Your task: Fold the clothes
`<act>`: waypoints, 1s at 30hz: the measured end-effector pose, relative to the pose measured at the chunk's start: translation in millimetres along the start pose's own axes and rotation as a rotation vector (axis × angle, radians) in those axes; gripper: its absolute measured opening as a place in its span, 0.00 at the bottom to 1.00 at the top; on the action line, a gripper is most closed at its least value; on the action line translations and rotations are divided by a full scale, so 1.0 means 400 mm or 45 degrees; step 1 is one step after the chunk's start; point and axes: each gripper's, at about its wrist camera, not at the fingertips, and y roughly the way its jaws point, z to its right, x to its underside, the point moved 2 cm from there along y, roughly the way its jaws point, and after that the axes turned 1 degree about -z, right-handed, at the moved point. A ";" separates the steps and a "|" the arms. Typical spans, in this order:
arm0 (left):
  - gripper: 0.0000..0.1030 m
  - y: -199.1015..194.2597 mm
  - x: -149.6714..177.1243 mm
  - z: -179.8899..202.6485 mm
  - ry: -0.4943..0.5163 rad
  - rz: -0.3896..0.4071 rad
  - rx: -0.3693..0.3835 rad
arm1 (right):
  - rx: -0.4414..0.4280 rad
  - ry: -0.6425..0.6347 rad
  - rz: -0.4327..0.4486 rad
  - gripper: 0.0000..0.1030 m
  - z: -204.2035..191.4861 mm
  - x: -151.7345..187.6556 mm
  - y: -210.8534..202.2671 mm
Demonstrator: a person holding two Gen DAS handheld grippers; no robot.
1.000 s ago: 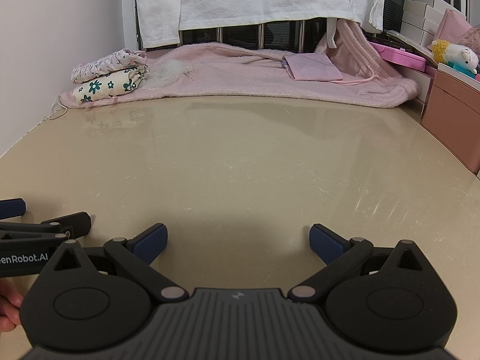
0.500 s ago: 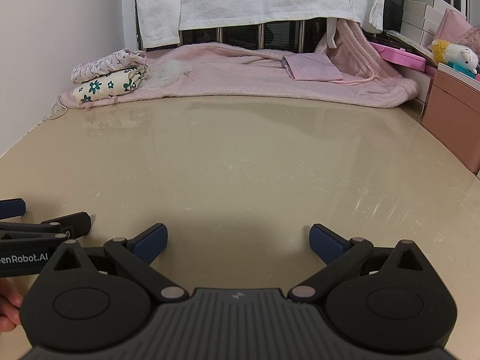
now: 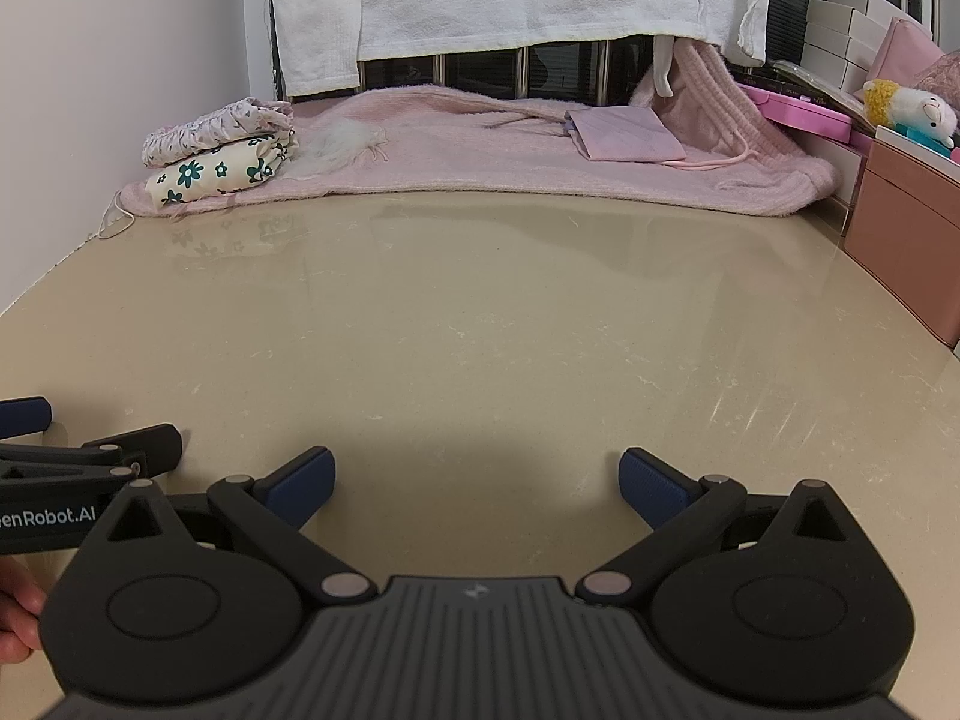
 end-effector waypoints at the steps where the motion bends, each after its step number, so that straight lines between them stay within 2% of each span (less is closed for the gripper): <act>1: 1.00 0.000 0.000 0.000 0.000 0.000 0.000 | 0.000 0.000 0.000 0.99 0.000 0.000 0.000; 30: 1.00 0.005 -0.001 -0.010 0.000 0.000 0.001 | 0.000 0.001 0.000 0.99 0.000 0.003 0.001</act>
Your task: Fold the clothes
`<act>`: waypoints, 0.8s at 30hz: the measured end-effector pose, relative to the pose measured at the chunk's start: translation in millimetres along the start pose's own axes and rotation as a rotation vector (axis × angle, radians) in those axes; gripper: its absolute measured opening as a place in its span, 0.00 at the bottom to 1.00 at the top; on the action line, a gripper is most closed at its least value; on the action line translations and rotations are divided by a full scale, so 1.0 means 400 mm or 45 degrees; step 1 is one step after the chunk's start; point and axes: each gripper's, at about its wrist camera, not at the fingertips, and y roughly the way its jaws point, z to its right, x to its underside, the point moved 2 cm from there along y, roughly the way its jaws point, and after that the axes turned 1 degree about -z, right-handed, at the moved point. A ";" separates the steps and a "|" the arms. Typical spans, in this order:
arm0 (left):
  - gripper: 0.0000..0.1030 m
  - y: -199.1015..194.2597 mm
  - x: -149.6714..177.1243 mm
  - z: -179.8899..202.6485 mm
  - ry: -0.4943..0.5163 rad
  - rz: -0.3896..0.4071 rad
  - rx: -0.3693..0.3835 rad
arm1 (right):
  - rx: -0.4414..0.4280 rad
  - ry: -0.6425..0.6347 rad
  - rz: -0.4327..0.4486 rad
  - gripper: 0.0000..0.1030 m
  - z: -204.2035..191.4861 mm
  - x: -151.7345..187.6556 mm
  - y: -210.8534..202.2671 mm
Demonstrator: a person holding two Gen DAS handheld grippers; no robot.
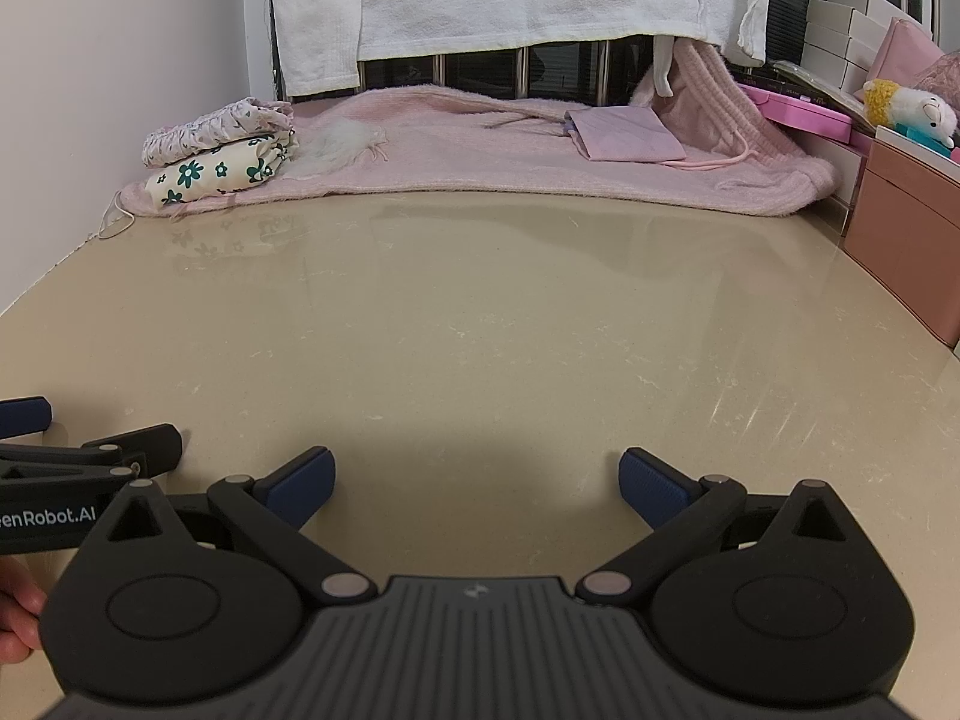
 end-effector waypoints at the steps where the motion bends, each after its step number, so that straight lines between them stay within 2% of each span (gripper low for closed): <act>1: 1.00 0.000 0.000 0.000 0.000 0.000 0.000 | 0.000 0.000 0.000 0.99 0.000 0.000 0.000; 24: 1.00 0.007 -0.003 -0.005 0.001 0.000 -0.002 | 0.000 0.000 0.000 0.99 0.002 0.001 -0.001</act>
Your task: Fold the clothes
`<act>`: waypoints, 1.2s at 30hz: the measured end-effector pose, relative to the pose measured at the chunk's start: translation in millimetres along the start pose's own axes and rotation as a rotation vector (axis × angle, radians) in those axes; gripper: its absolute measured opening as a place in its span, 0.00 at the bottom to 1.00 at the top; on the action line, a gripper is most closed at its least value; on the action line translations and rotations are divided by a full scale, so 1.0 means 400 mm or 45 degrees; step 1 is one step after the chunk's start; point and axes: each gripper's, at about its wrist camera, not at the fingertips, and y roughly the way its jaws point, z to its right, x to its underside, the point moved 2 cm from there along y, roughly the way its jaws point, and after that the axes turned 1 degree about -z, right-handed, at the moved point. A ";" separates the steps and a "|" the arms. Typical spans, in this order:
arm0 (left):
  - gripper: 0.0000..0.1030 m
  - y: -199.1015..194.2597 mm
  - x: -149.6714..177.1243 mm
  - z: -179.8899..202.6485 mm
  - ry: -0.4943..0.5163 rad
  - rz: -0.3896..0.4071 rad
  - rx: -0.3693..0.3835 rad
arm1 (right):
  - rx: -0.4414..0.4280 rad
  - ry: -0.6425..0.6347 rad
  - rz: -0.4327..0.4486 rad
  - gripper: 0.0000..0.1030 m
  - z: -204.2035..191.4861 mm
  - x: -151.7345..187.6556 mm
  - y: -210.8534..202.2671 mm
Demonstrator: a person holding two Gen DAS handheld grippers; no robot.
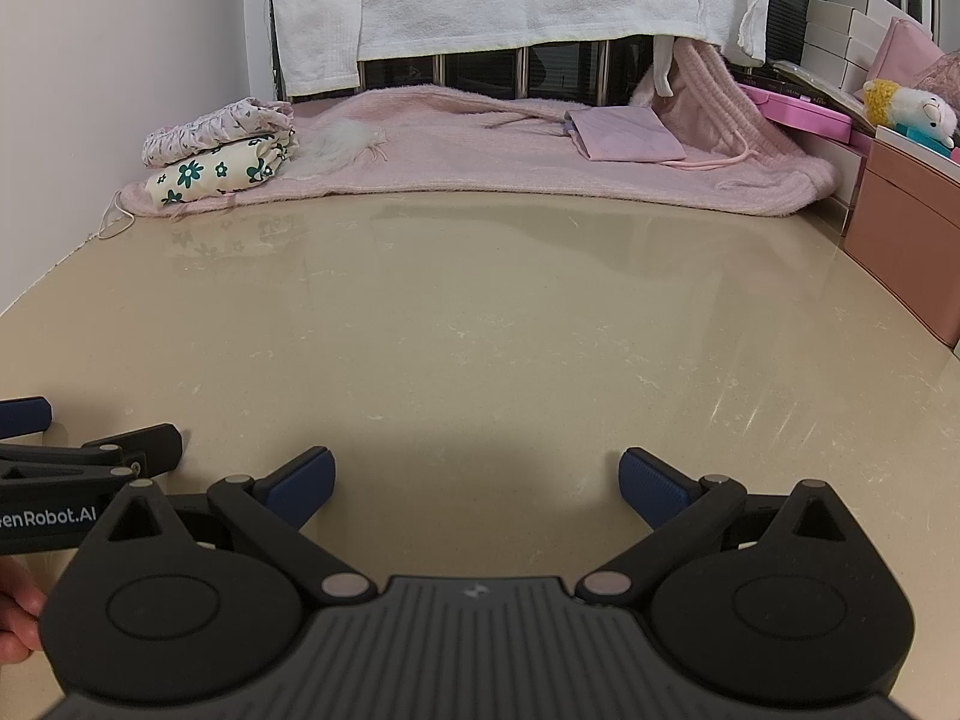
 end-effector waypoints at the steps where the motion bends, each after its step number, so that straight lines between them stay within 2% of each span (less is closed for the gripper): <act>1: 1.00 0.000 0.000 -0.001 0.000 0.000 0.000 | 0.000 0.000 0.000 0.99 0.001 0.000 -0.001; 11: 1.00 0.004 0.000 0.013 -0.002 0.000 -0.002 | 0.000 0.000 0.000 0.99 -0.001 0.001 0.000; 16: 1.00 0.002 0.000 0.018 0.002 0.001 -0.010 | -0.003 0.004 0.001 0.99 -0.032 0.018 0.014; 20: 0.98 -0.006 -0.049 0.054 0.124 -0.037 0.038 | -0.077 -0.061 -0.004 1.00 -0.027 0.014 0.011; 21: 0.95 -0.013 -0.076 0.067 0.138 -0.009 0.092 | -0.087 -0.064 0.036 0.99 -0.013 0.002 0.005; 24: 0.96 -0.020 -0.208 0.113 0.095 0.109 0.231 | -0.030 0.019 0.195 1.00 0.078 -0.079 -0.011; 27: 0.97 0.048 -0.352 0.163 0.045 0.127 0.323 | -0.144 0.160 0.170 1.00 0.211 -0.196 0.040; 28: 0.97 0.086 -0.402 0.187 0.038 0.143 0.331 | -0.155 0.202 0.178 1.00 0.257 -0.235 0.066; 31: 0.97 0.225 -0.540 0.266 0.067 0.182 0.340 | -0.096 0.269 0.209 1.00 0.386 -0.358 0.158; 33: 0.97 0.324 -0.597 0.308 0.047 0.184 0.363 | -0.068 0.288 0.230 1.00 0.459 -0.435 0.230; 36: 0.96 0.473 -0.680 0.370 0.013 0.179 0.402 | -0.013 0.193 0.262 0.99 0.528 -0.534 0.354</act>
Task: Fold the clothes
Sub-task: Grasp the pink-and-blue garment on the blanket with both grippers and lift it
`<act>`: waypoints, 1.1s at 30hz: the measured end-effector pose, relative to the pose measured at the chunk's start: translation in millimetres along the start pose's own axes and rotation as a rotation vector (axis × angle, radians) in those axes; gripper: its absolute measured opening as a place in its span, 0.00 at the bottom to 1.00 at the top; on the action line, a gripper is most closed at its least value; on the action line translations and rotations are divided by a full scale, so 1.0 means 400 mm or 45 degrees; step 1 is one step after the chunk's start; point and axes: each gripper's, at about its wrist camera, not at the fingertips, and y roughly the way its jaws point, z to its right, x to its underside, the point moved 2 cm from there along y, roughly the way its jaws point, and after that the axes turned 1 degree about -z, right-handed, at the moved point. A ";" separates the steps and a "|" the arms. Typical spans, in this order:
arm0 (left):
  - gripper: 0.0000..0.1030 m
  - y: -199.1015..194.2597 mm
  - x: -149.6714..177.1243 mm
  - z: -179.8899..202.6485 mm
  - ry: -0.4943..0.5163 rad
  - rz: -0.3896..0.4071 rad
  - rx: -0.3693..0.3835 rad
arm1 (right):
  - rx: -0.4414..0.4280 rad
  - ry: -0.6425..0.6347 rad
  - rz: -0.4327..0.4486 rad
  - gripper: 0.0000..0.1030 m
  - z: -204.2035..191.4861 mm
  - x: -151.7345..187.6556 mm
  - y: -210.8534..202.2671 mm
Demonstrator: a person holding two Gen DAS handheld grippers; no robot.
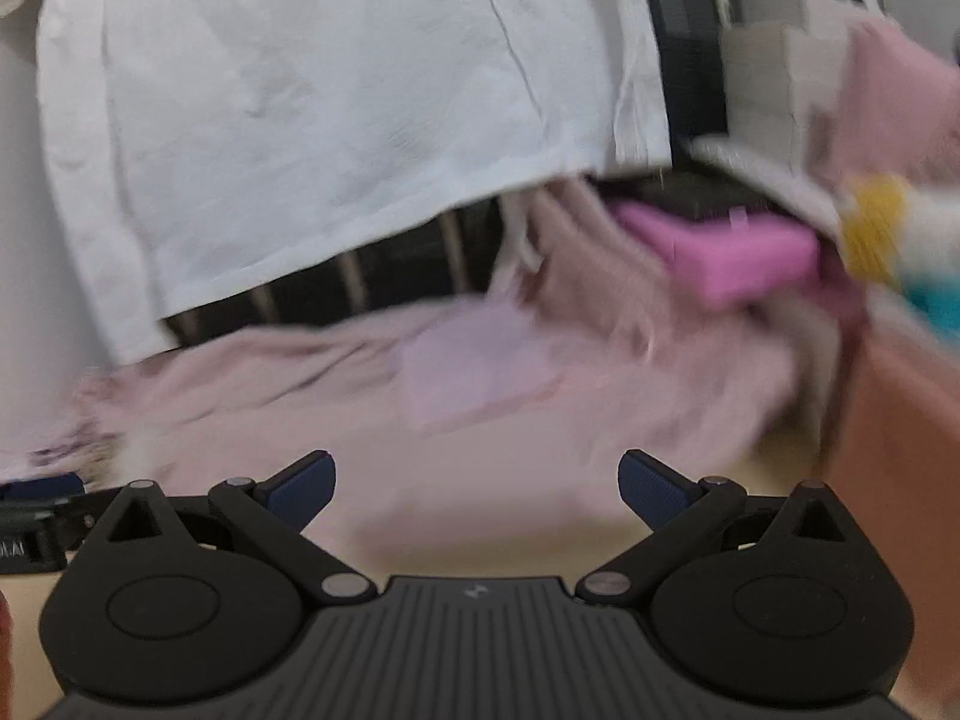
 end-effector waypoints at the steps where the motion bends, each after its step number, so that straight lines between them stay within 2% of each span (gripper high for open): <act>1: 0.95 0.059 -0.011 -0.001 -0.029 -0.027 0.038 | 0.010 -0.036 0.000 0.97 0.016 -0.025 0.051; 4: 0.92 0.224 -0.033 0.004 -0.119 -0.115 0.118 | -0.035 -0.050 -0.083 0.85 0.063 -0.081 0.217; 8: 0.89 0.391 -0.047 0.029 -0.101 -0.188 0.078 | -0.059 -0.082 -0.223 0.79 0.090 -0.105 0.424; 10: 0.83 0.452 -0.045 0.033 -0.080 -0.236 0.071 | -0.043 -0.098 -0.257 0.68 0.097 -0.110 0.500; 11: 0.78 0.478 -0.041 0.035 -0.074 -0.266 0.073 | -0.035 -0.093 -0.260 0.58 0.102 -0.113 0.528; 12: 0.64 0.494 -0.034 0.038 -0.070 -0.293 0.075 | -0.025 -0.087 -0.270 0.48 0.107 -0.115 0.554; 13: 0.42 0.493 -0.031 0.040 -0.057 -0.290 0.071 | -0.018 -0.076 -0.295 0.40 0.110 -0.111 0.573; 14: 0.22 0.492 -0.027 0.041 -0.044 -0.287 0.067 | -0.026 -0.058 -0.317 0.18 0.111 -0.102 0.585; 15: 0.04 0.487 -0.023 0.039 -0.047 -0.286 0.076 | -0.035 -0.045 -0.327 0.04 0.109 -0.094 0.589; 17: 0.00 0.440 -0.019 0.012 -0.105 -0.277 0.162 | -0.082 -0.044 -0.277 0.04 0.093 -0.081 0.546; 20: 0.00 0.308 -0.030 0.014 -0.076 -0.243 0.235 | -0.226 -0.052 -0.225 0.03 0.045 -0.074 0.418; 21: 0.00 0.242 -0.033 0.009 -0.103 -0.229 0.274 | -0.284 -0.056 -0.206 0.02 0.024 -0.075 0.364; 25: 0.00 -0.108 -0.044 -0.013 -0.188 -0.056 0.434 | -0.509 -0.080 -0.082 0.02 -0.071 -0.080 0.076; 27: 0.00 -0.298 -0.064 -0.017 -0.163 0.056 0.473 | -0.604 -0.105 -0.041 0.02 -0.122 -0.089 -0.079; 30: 0.00 -0.615 -0.100 0.001 -0.099 0.250 0.481 | -0.750 -0.179 0.068 0.01 -0.204 -0.127 -0.339; 33: 0.00 -0.867 -0.105 0.019 -0.033 0.403 0.395 | -0.806 -0.230 0.217 0.01 -0.270 -0.160 -0.574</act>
